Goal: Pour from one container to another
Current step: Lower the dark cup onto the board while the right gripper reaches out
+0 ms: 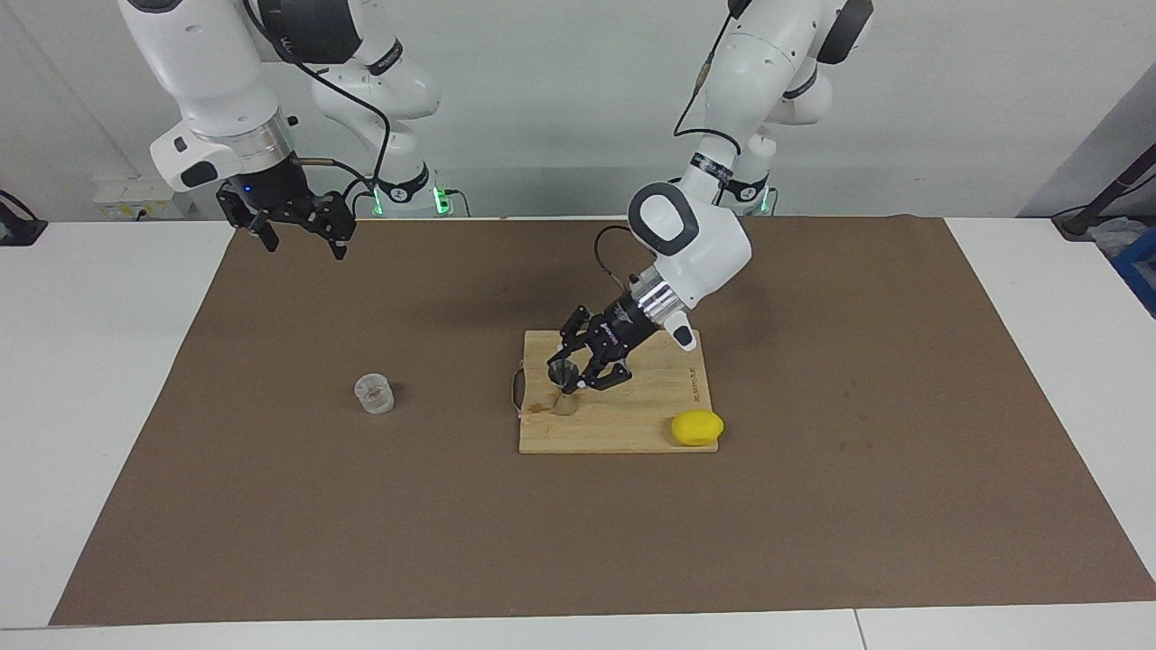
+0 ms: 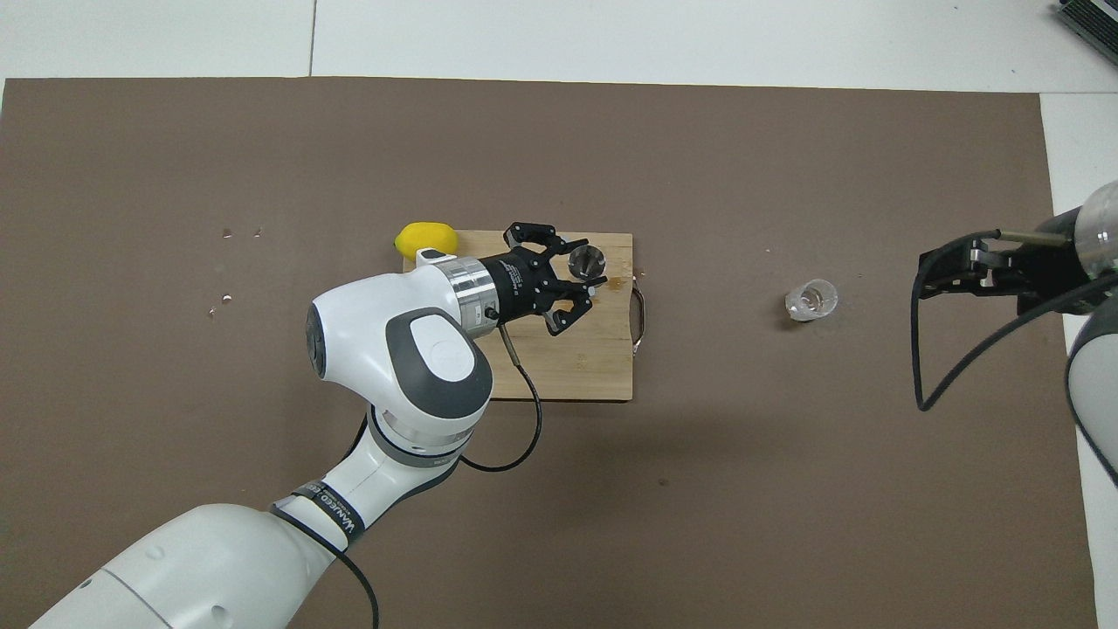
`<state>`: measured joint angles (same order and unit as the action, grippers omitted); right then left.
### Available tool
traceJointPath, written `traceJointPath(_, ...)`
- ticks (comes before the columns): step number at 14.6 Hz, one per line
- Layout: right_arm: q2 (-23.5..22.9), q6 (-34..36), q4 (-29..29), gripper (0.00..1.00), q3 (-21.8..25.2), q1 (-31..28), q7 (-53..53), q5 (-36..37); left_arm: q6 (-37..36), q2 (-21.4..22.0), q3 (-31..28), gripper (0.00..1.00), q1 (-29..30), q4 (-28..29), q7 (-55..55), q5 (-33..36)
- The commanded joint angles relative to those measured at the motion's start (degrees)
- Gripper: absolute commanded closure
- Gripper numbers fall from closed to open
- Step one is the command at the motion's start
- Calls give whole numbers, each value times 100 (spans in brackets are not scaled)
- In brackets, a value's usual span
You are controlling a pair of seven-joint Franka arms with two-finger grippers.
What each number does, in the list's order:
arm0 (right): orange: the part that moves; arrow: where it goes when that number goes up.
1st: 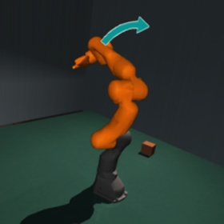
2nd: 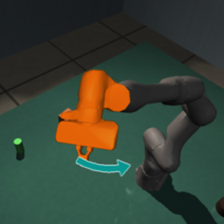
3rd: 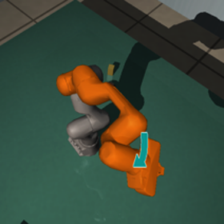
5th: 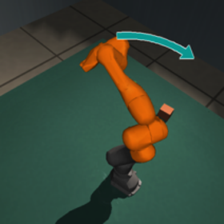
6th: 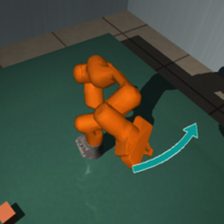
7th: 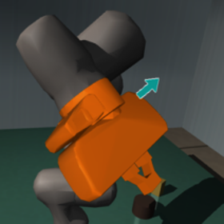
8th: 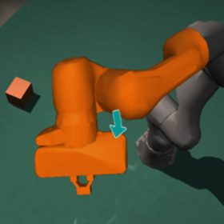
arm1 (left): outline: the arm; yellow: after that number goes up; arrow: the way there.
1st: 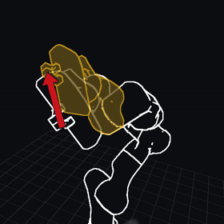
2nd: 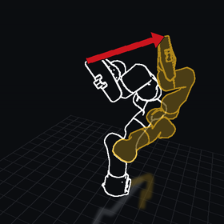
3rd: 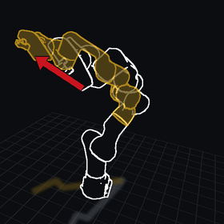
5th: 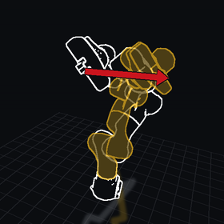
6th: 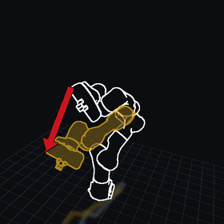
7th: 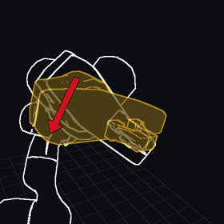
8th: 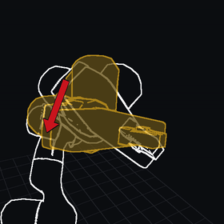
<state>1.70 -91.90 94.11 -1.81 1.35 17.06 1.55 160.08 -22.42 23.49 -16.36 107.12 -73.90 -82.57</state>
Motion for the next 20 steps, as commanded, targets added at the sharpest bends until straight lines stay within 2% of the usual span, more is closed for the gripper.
traceJointPath(1,-72,-276,82,2,-30,-100,620,-58,120,-61,-46,87,-52,-95,-10,-39)
traceJointPath(2,-125,-380,81,3,-12,-126,831,-137,120,-61,-46,75,-43,-86,-19,-39)
traceJointPath(3,-187,-512,81,4,-12,-205,1077,-207,120,-61,-46,30,-43,-77,-28,-39)
traceJointPath(4,-240,-592,81,4,-12,-231,1428,-217,111,-61,-46,0,-43,-68,-37,-39)
traceJointPath(7,-512,-881,90,5,-12,-328,2588,-313,76,-43,-46,0,-43,-51,-37,-31)
traceJointPath(10,-933,-1032,64,5,-3,-529,3082,-786,41,88,-46,0,-26,-42,-54,-39)
traceJointPath(13,-1425,-1303,20,4,-12,-723,3601,-1121,-187,693,-55,0,-8,265,-72,4)
traceJointPath(15,-1724,-1515,29,3,-12,-811,3742,-1401,-659,958,-55,0,254,380,-72,450)
traceJointPath(17,-2005,-1743,63,3,-3,-908,3760,-1745,-1153,1081,-63,0,658,354,-72,1187)
traceJointPath(20,-2235,-2349,432,3,-3,-1067,3839,-2192,-1234,1275,-90,0,1238,345,-81,2085)
